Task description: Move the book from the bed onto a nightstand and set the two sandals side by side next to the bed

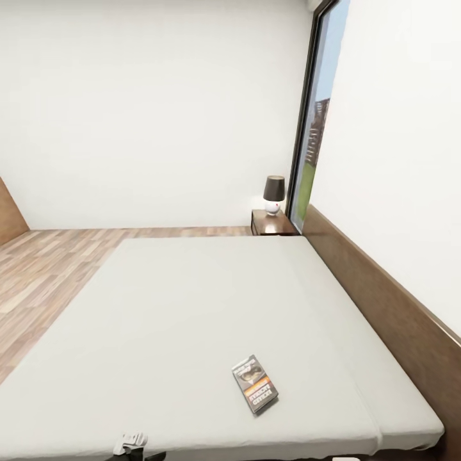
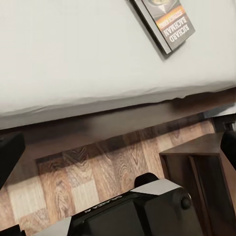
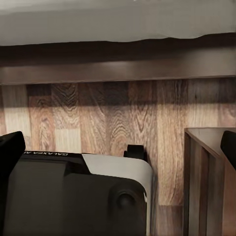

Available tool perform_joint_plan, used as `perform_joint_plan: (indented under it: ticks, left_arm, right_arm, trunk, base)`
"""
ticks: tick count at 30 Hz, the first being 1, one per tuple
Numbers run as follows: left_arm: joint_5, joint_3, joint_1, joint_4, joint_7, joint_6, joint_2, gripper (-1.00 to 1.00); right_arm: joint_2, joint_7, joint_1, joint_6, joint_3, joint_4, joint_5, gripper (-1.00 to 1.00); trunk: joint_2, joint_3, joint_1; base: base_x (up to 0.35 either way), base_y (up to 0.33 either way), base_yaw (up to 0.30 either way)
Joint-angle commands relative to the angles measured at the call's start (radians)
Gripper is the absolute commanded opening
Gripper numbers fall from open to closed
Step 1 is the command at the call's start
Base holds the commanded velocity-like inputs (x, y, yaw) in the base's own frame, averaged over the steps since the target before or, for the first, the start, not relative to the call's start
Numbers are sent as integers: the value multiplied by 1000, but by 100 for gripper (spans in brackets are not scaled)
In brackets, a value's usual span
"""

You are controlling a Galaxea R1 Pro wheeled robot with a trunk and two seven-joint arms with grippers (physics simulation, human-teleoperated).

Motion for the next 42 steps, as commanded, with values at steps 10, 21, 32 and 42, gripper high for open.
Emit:
perform_joint_plan:
  ticks: [10,21,32,42]
  left_arm:
    - [-11,7,-1,1,-2,-6,0,100]
    - [-11,7,-1,1,-3,-6,0,100]
    - [-11,7,-1,1,-3,-6,0,100]
    - [-8,7,-1,0,-6,-5,0,100]
  right_arm:
    - [0,8,-2,-4,8,4,-11,100]
    - [0,8,-2,-4,8,4,-11,100]
    - [-63,179,-2,-1,7,4,-12,100]
    - [-111,687,-2,9,7,4,-11,100]
  trunk:
    - [-2,-2,1]
    - [-2,-2,1]
    - [-2,-2,1]
    - [-2,-2,1]
  base:
    - [5,2,0]
    - [0,0,0]
    - [0,0,0]
    - [0,0,0]
